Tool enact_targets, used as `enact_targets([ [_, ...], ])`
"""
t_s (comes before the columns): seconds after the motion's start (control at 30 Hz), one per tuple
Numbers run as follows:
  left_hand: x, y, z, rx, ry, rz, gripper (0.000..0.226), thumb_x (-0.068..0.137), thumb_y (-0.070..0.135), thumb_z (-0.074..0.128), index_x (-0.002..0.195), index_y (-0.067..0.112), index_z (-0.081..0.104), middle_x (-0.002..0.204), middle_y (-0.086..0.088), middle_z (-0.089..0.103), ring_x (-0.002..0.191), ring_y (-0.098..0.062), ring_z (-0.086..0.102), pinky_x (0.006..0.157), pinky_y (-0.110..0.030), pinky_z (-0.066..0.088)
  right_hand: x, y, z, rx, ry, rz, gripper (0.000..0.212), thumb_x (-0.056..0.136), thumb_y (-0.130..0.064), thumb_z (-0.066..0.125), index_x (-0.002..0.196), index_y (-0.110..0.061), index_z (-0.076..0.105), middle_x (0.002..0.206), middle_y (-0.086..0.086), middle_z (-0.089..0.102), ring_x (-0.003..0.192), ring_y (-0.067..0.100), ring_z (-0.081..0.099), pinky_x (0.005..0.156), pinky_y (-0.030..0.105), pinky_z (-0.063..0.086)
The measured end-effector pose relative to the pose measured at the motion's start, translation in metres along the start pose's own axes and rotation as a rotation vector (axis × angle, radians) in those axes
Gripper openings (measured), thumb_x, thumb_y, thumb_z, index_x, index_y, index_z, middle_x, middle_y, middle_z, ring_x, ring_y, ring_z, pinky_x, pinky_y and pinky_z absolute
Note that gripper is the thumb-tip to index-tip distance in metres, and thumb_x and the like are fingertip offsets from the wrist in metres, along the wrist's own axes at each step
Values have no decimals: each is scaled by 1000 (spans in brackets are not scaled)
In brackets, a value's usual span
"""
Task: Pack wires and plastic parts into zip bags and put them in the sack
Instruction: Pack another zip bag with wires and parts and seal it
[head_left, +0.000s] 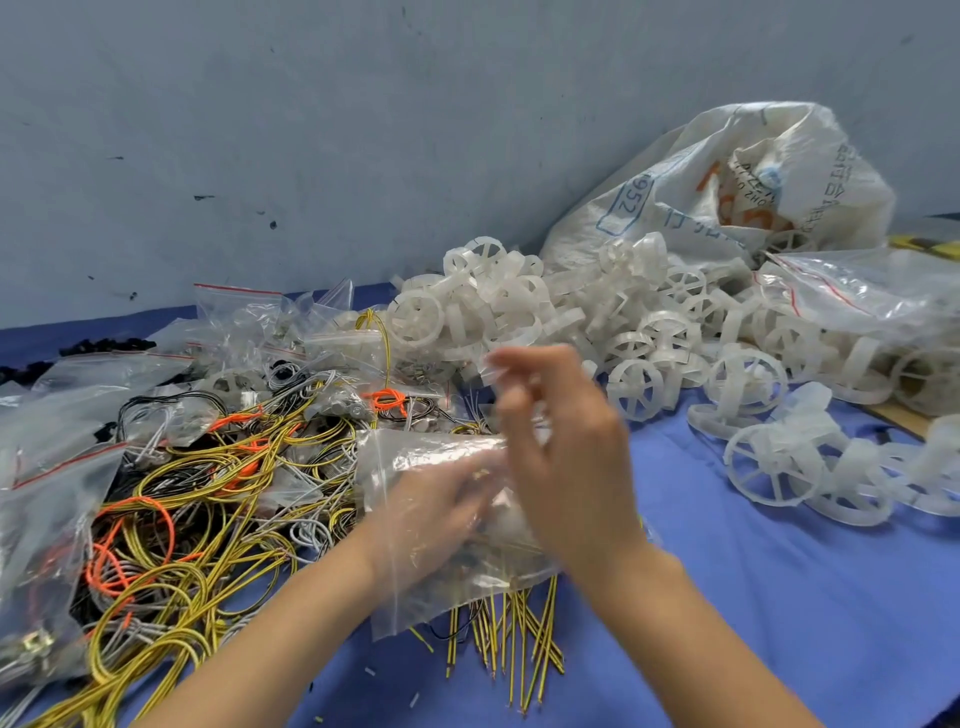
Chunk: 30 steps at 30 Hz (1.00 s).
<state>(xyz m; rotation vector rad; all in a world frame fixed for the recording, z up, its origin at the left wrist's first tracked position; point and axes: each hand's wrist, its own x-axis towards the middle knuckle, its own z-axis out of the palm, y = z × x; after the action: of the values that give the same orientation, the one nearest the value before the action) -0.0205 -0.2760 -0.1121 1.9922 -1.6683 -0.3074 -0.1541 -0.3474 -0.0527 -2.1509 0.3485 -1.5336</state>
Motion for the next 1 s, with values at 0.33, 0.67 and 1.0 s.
enact_targets([
  [0.33,32,18,17,60,82,238,11,82,27,65,90,23,71,102,-2,64,90,-15,61,82,-31,47,-5,138,-21,-39,-420,948,30,100,-29,38,92,-11,62,87,8,64,75,22,56,67,32,43],
  [0.67,19,18,7,-79,123,40,17,92,33,58,102,20,61,91,5,65,84,-4,63,69,-18,48,-7,126,-25,-94,-542,786,41,100,-42,49,68,-17,56,63,-4,55,61,9,47,56,28,37],
  [1.0,0,15,5,-72,215,72,13,98,31,52,87,35,46,74,1,58,61,-15,60,53,-32,51,-10,130,-26,-262,-483,810,35,97,-36,46,67,-20,51,63,-4,54,64,17,49,56,32,38],
])
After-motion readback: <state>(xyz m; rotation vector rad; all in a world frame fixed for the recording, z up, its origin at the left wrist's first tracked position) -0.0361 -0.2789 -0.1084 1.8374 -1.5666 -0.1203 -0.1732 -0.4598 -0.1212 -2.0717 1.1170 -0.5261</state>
